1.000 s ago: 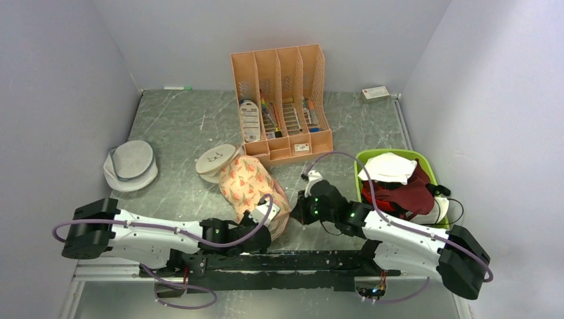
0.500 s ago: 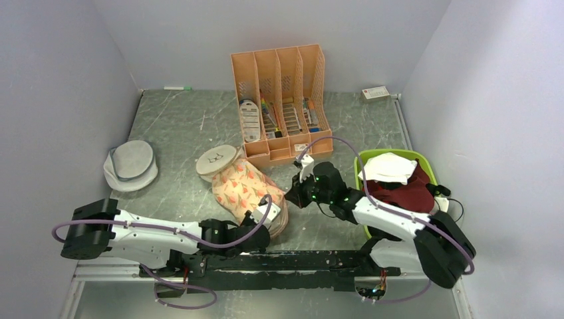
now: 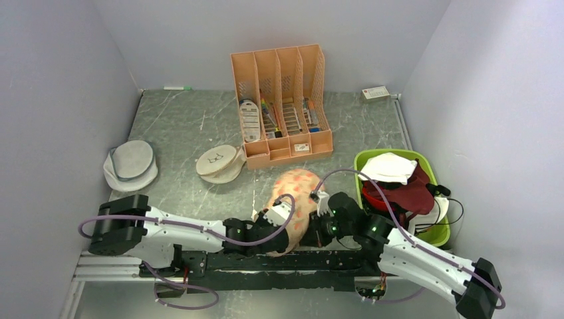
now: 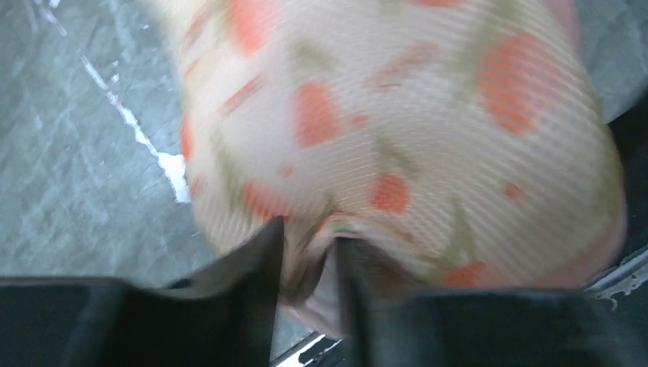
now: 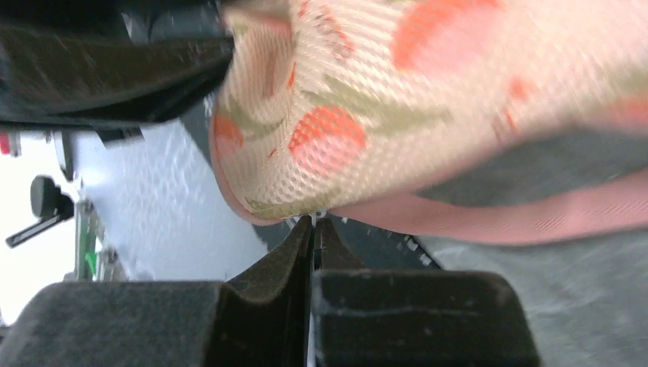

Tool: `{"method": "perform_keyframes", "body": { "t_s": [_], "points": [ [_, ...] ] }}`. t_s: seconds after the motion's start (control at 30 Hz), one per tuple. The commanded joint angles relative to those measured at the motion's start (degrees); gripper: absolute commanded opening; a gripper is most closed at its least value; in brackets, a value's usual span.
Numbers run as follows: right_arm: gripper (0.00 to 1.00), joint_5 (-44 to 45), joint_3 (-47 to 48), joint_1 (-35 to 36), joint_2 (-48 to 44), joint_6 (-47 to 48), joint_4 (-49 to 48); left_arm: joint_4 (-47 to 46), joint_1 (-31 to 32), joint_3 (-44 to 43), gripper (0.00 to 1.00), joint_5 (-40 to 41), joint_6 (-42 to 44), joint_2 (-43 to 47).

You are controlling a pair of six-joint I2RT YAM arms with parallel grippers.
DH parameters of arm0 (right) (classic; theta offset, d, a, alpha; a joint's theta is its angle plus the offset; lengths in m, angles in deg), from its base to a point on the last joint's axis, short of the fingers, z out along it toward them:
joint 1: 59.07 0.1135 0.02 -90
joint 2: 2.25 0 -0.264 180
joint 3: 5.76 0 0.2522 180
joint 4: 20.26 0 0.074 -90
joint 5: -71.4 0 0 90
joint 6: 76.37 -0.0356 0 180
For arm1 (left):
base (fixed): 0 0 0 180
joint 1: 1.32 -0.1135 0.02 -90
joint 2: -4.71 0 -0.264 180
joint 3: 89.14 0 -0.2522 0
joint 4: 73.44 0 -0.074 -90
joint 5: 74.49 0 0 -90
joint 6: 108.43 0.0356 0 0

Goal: Unzip the laundry bag and remove the bra

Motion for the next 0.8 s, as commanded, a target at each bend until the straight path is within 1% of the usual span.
{"method": "perform_keyframes", "body": {
  "t_s": [0.0,0.07,0.1,0.13,0.17,0.2,0.3,0.4,0.53,0.57,0.63,0.67,0.77],
  "points": [
    [0.0,-2.0,-0.8,6.1,-1.6,-5.3,1.9,10.9,-0.1,-1.5,0.55,1.8,-7.3,4.5],
    [0.0,-1.1,0.1,7.3,0.5,-4.8,-1.3,13.2,1.1,-0.7,0.65,-1.3,-7.2,9.2],
    [0.0,-0.8,0.6,7.4,1.8,-4.5,-2.7,13.6,2.3,-0.5,0.67,-2.3,-6.6,11.4],
    [0.0,0.0,1.4,7.5,3.3,-4.3,-3.3,12.6,3.4,-0.4,0.74,-3.7,-4.8,13.4],
    [0.0,1.6,2.0,7.4,4.4,-4.2,-3.5,10.6,4.4,-0.3,0.88,-5.6,-2.3,14.6],
    [0.0,2.4,2.2,7.5,5.0,-4.2,-3.9,9.2,5.5,-0.6,0.93,-5.9,-0.4,15.0],
    [0.0,5.0,3.0,7.3,5.2,-4.2,-5.4,3.0,8.9,-1.8,0.94,-3.6,6.5,12.8],
    [0.0,4.7,4.2,7.3,6.8,-3.7,-6.2,-2.9,11.3,-2.4,0.94,1.6,17.5,7.6],
    [0.0,3.8,4.0,7.4,7.2,-4.0,-7.4,-10.8,11.3,-1.8,0.93,8.4,27.1,1.2],
    [0.0,3.5,3.9,7.4,7.2,-4.1,-7.5,-12.7,10.9,-1.3,0.9,10.3,28.5,0.0],
    [0.0,3.5,4.0,7.4,7.6,-4.2,-7.0,-14.3,9.1,-0.2,0.78,13.4,28.8,-2.3],
    [0.0,3.5,4.0,7.3,7.6,-4.2,-6.7,-14.9,8.3,0.6,0.7,14.6,28.4,-2.7],
    [0.0,4.0,4.1,7.3,7.3,-4.1,-5.3,-15.5,6.2,3.0,0.53,14.6,25.6,-1.2]
  ]
}}
